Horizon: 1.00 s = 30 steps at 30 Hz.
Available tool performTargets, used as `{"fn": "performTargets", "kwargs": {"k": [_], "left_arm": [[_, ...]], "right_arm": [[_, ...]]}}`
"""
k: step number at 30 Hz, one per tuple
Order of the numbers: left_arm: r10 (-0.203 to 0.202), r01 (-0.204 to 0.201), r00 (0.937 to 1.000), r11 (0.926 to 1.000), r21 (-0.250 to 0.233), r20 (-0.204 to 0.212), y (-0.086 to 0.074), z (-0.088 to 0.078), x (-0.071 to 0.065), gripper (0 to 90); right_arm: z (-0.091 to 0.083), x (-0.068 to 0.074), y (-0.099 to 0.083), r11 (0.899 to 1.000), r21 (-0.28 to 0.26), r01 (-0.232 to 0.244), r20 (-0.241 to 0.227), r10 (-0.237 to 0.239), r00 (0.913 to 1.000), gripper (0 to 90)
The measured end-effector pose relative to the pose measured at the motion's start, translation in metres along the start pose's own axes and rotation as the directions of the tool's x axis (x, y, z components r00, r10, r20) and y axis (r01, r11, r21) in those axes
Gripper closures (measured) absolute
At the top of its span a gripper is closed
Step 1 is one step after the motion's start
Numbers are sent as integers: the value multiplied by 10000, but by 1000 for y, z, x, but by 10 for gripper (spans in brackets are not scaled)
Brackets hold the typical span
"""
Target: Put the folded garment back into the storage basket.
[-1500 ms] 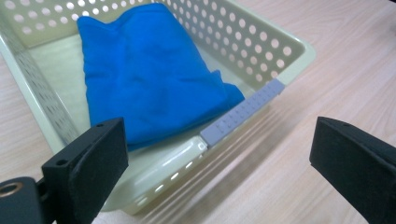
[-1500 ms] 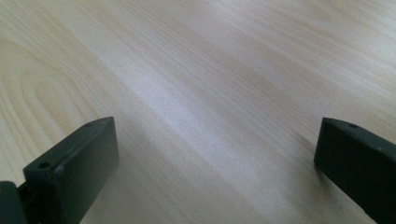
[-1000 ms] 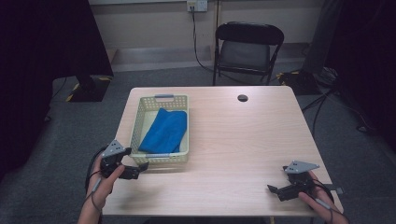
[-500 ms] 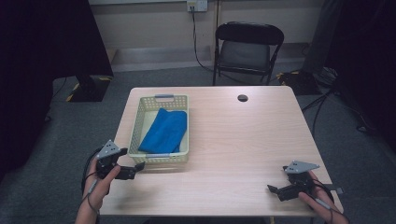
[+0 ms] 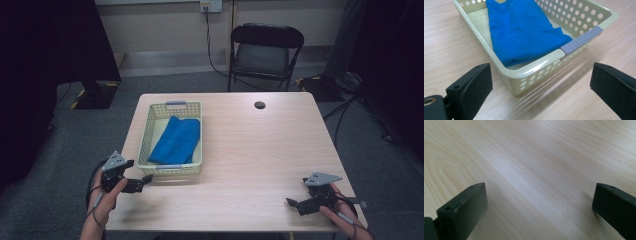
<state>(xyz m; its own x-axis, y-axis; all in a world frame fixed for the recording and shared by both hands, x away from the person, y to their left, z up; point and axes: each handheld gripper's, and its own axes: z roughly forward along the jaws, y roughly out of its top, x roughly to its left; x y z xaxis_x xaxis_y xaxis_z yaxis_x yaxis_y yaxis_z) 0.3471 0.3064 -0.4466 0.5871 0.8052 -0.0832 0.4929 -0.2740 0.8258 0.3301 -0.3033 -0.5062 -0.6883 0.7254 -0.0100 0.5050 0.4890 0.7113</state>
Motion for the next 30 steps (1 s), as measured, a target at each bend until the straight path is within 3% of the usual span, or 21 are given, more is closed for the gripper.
{"fn": "performTargets", "kwargs": {"k": [18,30], "left_arm": [[-384,388,9986,9992,95,-364,-17,7,12,37],[-265,282,9987,9989,370,-446,-23,13,14,37]], "right_arm": [[0,0,0,10000,-1,-1,0,1,10000,0],[0,0,0,10000,-1,-3,0,3,10000,0]]}}
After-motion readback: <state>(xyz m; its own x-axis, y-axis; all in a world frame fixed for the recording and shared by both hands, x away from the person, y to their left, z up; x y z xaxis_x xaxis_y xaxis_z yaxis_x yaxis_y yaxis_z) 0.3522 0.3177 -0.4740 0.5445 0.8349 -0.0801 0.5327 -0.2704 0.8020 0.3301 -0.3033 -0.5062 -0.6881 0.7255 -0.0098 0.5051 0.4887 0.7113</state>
